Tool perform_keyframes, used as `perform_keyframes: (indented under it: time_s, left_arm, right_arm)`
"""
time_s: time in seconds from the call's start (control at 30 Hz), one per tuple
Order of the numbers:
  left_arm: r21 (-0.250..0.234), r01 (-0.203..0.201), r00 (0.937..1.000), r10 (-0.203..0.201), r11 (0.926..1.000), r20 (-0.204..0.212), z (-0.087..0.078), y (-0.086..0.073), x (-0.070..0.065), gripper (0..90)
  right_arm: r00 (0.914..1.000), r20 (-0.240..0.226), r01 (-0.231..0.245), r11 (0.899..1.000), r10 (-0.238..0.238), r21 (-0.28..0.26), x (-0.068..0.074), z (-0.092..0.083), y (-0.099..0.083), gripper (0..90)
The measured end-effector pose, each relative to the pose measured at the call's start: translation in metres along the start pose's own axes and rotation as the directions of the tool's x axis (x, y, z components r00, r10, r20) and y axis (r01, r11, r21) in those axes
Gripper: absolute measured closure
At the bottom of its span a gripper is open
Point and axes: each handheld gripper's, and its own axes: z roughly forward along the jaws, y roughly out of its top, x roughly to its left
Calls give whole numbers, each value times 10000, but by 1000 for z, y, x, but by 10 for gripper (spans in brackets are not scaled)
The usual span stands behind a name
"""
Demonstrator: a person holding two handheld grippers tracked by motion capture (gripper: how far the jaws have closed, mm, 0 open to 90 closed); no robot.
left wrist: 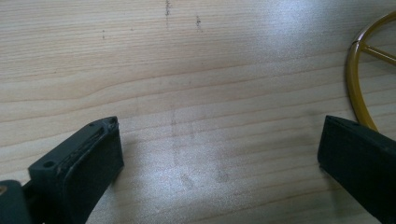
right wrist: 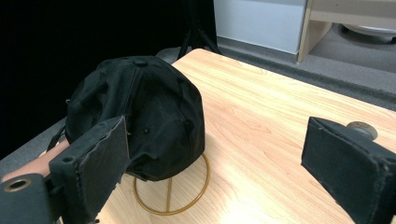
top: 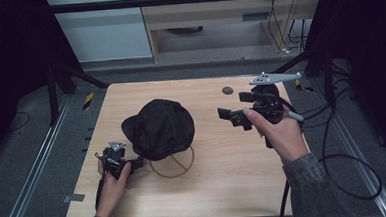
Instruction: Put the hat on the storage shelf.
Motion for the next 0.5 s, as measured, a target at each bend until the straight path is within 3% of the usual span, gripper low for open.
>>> perform_keyframes:
  time_s: [0.5]
  left_arm:
    - [0,-3,10000,3,10000,-4,0,0,0,0]
  right_arm:
    - [9980,520,-345,9991,356,-229,-19,-13,-27,61]
